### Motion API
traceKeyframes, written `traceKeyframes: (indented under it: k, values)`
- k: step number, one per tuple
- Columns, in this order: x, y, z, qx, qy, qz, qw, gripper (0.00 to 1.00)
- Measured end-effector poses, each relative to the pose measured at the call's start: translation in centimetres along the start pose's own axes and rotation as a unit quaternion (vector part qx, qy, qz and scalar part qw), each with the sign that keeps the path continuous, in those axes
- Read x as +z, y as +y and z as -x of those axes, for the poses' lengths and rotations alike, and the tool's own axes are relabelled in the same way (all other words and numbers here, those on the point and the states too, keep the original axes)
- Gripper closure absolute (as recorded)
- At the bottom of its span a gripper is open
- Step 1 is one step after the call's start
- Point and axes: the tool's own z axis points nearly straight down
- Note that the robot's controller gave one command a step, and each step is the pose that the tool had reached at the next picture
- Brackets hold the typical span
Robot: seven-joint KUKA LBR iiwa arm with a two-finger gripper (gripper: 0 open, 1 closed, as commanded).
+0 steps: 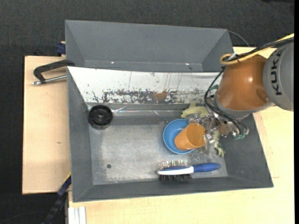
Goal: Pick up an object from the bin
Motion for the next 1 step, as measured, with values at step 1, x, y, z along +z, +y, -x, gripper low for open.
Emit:
traceKeyframes:
  k: [1]
  values:
    - [-18.84, -0.29, 0.76, -0.049, -0.0035, -0.002, 0.9988, 1.0]
